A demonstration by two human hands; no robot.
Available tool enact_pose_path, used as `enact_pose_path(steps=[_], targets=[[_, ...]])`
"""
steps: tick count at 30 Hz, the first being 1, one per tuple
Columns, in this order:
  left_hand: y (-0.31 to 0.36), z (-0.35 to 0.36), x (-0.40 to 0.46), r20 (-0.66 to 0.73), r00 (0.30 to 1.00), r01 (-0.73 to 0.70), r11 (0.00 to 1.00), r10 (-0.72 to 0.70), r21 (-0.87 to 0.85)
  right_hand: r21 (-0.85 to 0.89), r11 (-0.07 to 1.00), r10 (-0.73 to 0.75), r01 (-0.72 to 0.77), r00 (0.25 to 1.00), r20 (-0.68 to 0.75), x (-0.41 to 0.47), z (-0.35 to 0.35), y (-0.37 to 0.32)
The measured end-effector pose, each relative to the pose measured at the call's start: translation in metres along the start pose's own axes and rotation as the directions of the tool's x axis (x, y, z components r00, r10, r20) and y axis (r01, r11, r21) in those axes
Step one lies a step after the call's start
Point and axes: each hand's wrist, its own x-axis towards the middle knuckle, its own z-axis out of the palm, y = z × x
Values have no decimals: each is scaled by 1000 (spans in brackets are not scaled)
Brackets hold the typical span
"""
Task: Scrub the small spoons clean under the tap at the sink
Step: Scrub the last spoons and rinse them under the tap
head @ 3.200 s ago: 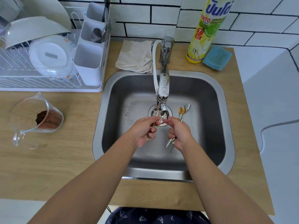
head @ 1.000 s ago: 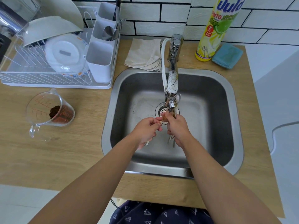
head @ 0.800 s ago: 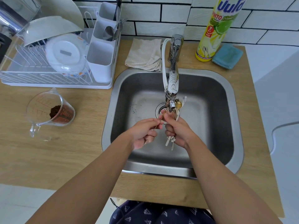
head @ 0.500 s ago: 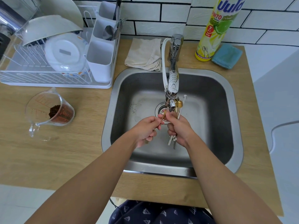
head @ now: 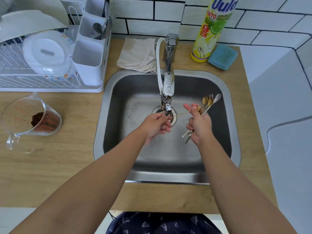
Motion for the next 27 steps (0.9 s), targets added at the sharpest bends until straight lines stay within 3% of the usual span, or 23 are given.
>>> enact_pose_path(steps=[2,4,6,12,16,21,24,27], targets=[[0,6,2,23,1000,-5,970,11,-242,6,1000,-5,5,1000,-6,0,-4,1],[0,5,1,83,996,7,936,24,-351,9,1000,-4,4,1000,-17,1,-7,2],[-2,2,-3,86,996,2,961,22,-276,25,1000,13,-12,1000,-15,-1,-5,2],[-12,3,-14,-177,979,-116,992,105,-55,-97,986,148,-137,982,117,-32,34,35],[-19,-13,-27,-251,962,-100,994,105,32,-139,979,166,-148,978,128,-35,43,42],[-23,-24,-36,-222,974,-63,995,45,-77,113,981,156,-155,988,0,-20,40,36],[-23,-25,-39,-181,983,-51,986,21,-161,-42,983,179,-177,983,46,-27,43,43],[-23,-28,-45,-173,980,-116,985,94,-126,-171,969,203,-176,968,151,-31,42,44]])
